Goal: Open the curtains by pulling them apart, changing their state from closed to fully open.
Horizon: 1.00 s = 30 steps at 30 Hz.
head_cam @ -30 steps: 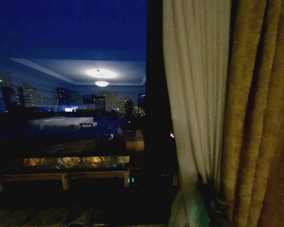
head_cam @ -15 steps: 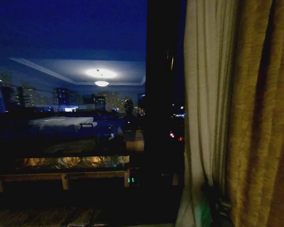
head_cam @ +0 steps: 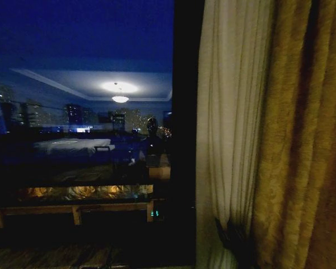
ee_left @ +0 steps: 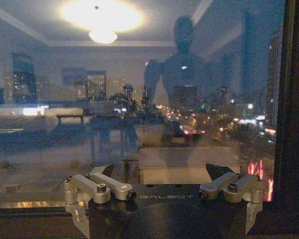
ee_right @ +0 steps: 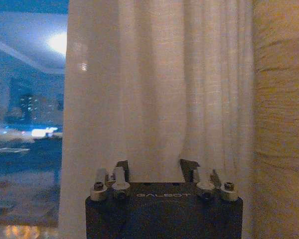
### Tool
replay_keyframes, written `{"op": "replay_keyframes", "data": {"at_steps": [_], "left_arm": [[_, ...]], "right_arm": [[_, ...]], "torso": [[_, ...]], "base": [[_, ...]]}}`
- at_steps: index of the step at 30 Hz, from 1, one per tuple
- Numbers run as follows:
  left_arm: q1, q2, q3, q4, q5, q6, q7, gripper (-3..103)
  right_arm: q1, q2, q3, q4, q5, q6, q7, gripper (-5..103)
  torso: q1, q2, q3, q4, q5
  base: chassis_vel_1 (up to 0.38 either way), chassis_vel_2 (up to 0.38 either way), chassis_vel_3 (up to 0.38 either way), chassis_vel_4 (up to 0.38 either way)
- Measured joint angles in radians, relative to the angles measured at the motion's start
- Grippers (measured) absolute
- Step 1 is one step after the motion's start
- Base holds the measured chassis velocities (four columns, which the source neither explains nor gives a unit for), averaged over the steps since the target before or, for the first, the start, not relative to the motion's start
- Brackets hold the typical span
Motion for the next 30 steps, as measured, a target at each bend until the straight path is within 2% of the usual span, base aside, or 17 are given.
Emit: {"op": "replay_keyframes", "data": {"at_steps": [2,4,5,7,11,21,30], "left_arm": [[-0.003,0.0,0.0,0.0,-0.016,0.0,0.0,100],[-0.004,0.001,0.0,0.0,-0.02,0.0,0.0,100],[-0.005,0.003,0.003,-0.002,-0.042,0.0,-0.006,100],[-0.008,0.005,0.008,-0.006,-0.063,0.0,-0.018,100],[-0.01,0.0,0.012,-0.031,-0.121,0.001,-0.06,100],[-0.012,0.026,-0.005,-0.031,-0.143,0.004,-0.064,100],[-0.027,0.048,-0.009,-0.007,-0.145,0.011,-0.06,100]], "right_arm": [[-0.044,0.0,-0.005,0.044,0.007,0.008,0.0,69],[-0.049,0.0,-0.006,0.048,0.008,0.009,0.0,69],[-0.064,0.0,-0.012,0.059,0.011,0.013,0.001,80],[-0.071,0.0,-0.019,0.061,0.012,0.015,0.002,80],[-0.083,0.0,-0.042,0.047,-0.007,0.041,0.005,99],[-0.133,0.0,-0.122,0.051,-0.115,0.094,0.018,100],[-0.145,0.0,-0.174,0.055,-0.196,0.104,0.033,100]], "torso": [[0.0,0.0,0.0,0.0001,0.0],[0.0,0.0,0.0,0.0002,0.0],[0.0,0.0,0.0,0.0003,0.0001],[0.0,0.0,0.0,0.0002,0.0001],[0.0,0.0,0.0,0.0003,0.0002],[0.0,0.0,0.0,0.0001,0.0001],[0.0,0.0,0.0,0.0002,0.0003]], "base": [[0.0,0.0,0.0,0.0],[0.0,0.0,0.0,0.0],[0.0,0.0,0.0,0.0],[0.0,0.0,0.0,0.0],[0.0,0.0,0.0,0.0],[0.0,0.0,0.0,0.0],[0.107,0.025,-0.1,-0.024]]}}
